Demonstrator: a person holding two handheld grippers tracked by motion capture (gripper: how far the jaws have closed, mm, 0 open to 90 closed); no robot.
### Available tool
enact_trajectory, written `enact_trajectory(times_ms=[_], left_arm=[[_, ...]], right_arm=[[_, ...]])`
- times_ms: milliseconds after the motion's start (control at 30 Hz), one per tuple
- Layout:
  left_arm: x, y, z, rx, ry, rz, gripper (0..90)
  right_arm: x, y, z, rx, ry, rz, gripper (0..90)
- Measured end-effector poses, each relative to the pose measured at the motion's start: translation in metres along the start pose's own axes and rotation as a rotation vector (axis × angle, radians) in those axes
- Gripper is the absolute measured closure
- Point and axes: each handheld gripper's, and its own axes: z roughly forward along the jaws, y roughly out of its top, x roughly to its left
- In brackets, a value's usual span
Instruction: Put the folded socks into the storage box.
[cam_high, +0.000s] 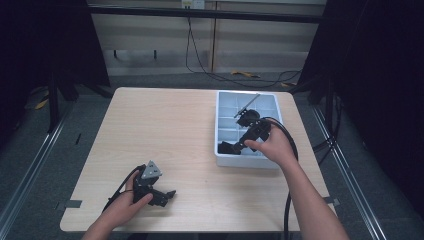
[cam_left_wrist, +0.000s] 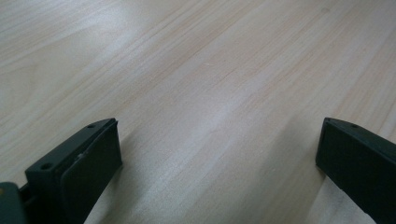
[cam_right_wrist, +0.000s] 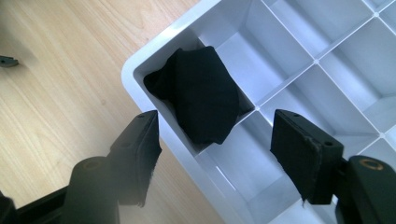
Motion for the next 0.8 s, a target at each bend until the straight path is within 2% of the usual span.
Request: enact_trajectory(times_ms=[567, 667, 800], left_arm=[[0.0, 0.0, 0.0, 0.0, 0.004, 0.005, 0.0], [0.0, 0.0, 0.0, -0.004, -0.001, -0.005, 0.0], [0.0, 0.0, 0.0, 0.004, -0.002, 0.005, 0.0]], right_arm=[[0.007, -0.016, -0.014, -0.022, 0.015, -0.007, 27.4], [0.008, -0.017, -0.015, -0.024, 0.011, -0.01, 27.3], [0.011, -0.022, -0.016, -0.02, 0.009, -0.018, 26.5]])
